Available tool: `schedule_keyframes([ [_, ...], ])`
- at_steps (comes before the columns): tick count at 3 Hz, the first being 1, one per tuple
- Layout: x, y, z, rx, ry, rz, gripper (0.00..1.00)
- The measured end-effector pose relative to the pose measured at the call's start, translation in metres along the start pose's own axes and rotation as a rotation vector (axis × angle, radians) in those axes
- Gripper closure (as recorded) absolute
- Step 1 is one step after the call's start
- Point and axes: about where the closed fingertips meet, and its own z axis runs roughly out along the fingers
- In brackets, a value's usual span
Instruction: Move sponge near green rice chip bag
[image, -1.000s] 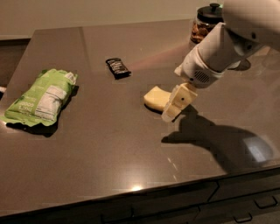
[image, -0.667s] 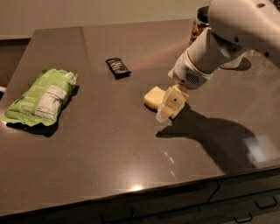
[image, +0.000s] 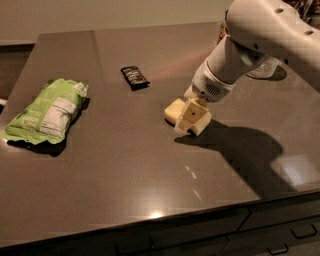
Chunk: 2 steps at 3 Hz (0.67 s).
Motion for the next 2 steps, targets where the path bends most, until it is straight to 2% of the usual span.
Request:
schedule_keyframes([
  [1,-0.001,-0.001,0.002,-0.008,0.001,-0.004,0.46],
  [2,-0.013,0.0,0.004,-0.023,-0.007,-0.026,0.69],
])
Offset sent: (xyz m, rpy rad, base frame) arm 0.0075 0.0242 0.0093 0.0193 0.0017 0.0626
